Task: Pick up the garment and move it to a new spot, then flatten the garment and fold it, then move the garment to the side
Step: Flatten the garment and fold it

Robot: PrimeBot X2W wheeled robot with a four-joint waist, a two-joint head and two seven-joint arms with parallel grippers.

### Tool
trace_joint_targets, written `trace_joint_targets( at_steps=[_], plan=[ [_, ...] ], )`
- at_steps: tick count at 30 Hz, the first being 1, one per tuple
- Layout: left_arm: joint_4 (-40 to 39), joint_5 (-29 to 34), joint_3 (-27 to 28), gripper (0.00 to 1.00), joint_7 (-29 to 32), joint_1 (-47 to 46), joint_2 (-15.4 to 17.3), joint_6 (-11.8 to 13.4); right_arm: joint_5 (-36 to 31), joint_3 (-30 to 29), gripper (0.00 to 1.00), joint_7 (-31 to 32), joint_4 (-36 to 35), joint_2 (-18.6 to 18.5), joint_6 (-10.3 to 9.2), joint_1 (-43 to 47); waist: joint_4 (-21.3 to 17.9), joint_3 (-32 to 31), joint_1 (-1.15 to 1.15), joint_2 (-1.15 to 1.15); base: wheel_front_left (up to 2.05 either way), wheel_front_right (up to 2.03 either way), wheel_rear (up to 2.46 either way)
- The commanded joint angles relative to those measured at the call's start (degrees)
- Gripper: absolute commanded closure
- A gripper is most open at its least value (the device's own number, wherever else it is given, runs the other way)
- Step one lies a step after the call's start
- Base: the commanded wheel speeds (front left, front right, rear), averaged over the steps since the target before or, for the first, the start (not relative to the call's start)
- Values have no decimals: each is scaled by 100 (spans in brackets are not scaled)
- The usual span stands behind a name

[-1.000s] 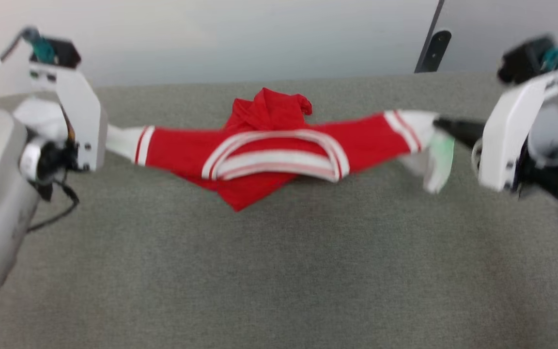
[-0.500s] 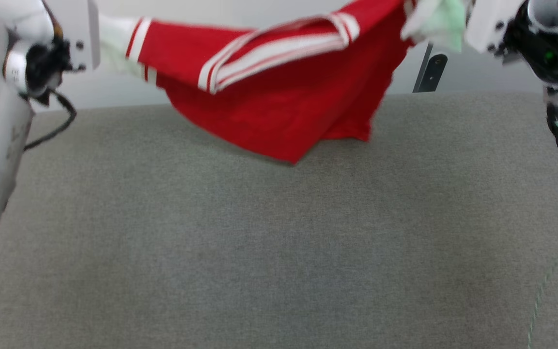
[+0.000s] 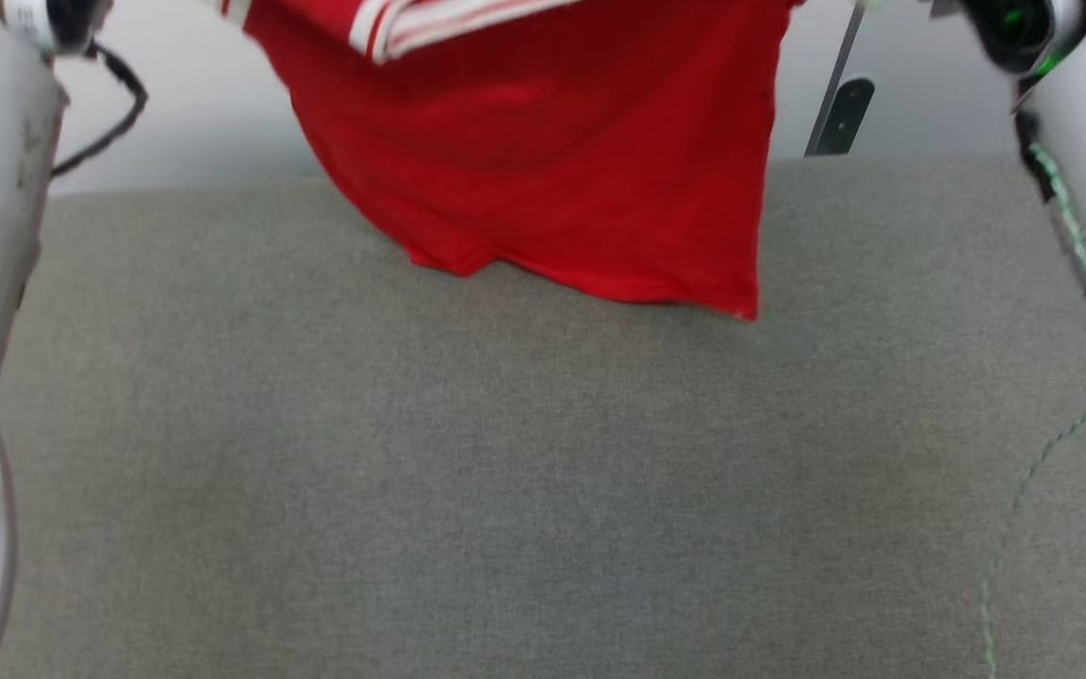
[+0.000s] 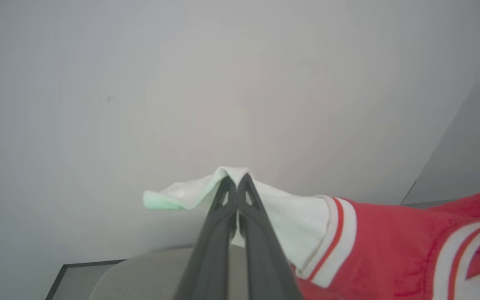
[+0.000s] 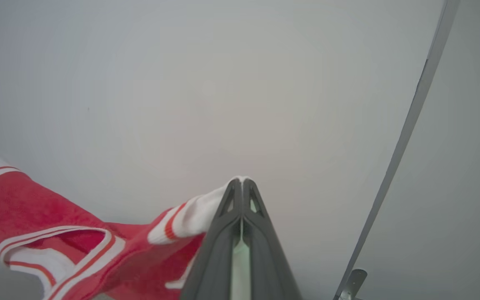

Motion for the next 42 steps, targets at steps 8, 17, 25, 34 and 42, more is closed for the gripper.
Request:
trace_joint_targets(
  at_steps=[8,17,25,34,42],
  plan=[
    [267,211,-12,100,-680,-856,-409,270,-220,23,100,-1089,498,-234,19,-743,131,1076,0,0,0,0,0],
    [450,363,82,100,-1795,-2191,-1004,652,-727,-479,100,-2432,1029,-717,19,-1747,379,2425,0,0,0,0,0],
    [741,425,99,100,-2478,-3210,-1491,691,-1828,-1846,100,-2453,-170,-1094,19,-1822,658,3350,0,0,0,0,0],
    [1161,333,103,100,-3096,-3406,-1790,437,-2813,-2922,100,-2455,-641,-422,19,-1319,745,3725,0,0,0,0,0],
    [1497,254,44,100,-3224,-2848,-1594,125,-2124,-2115,100,-2402,14,-144,12,-1023,714,3387,0,0,0,0,0]
  ],
)
